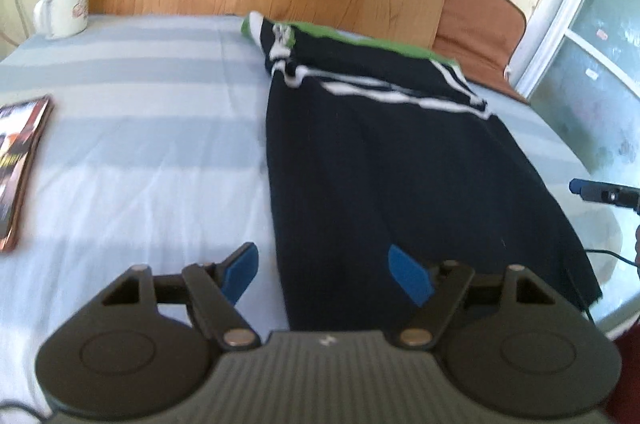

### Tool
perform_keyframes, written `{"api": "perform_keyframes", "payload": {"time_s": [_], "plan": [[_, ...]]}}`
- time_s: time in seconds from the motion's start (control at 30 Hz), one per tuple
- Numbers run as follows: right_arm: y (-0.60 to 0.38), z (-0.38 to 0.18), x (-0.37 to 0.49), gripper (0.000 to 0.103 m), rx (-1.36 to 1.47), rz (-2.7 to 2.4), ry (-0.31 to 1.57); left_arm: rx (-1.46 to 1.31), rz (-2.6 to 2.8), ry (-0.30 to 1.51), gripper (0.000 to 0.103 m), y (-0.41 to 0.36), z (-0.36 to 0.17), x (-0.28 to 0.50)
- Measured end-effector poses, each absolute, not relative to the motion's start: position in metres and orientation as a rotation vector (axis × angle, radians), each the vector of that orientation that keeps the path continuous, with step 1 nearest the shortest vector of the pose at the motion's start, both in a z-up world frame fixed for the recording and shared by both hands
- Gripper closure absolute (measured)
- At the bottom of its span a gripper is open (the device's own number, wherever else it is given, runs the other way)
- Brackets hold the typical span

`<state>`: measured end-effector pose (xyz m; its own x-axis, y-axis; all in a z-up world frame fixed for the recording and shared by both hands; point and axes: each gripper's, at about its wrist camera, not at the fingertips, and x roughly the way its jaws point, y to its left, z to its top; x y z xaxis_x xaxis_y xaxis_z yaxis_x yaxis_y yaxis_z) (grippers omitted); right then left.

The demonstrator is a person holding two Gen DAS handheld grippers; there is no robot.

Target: Fold small clothes

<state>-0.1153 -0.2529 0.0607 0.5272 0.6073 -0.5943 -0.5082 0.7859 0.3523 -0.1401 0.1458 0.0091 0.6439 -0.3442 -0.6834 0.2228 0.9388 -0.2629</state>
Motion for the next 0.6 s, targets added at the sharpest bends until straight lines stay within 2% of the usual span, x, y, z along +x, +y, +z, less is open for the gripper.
{"api": "perform_keyframes", "payload": {"time_s": [0.27,0.43,0.5,0.53,0.6], "plan": [[-0.307,0.037,-0.162,0.046,0.227,0.652,0.919,-0.187,-0.277,0.874,0.03,0.151,0.006,-0.189],[-0.321,0.028,-0.175,0.046,0.392,0.685,0.892,-0.259,-0.316,0.909,0.031,0.149,0.004,-0.192],[-0.318,0.016,-0.17,0.046,0.477,0.718,0.902,-0.259,-0.323,0.915,0.04,0.143,0.003,-0.193],[-0.315,0.009,-0.167,0.046,0.5,0.731,0.913,-0.257,-0.324,0.92,0.051,0.141,0.002,-0.193],[-0.307,0.001,-0.166,0.049,0.53,0.76,0.911,-0.241,-0.31,0.927,0.079,0.138,0.002,-0.194]]}}
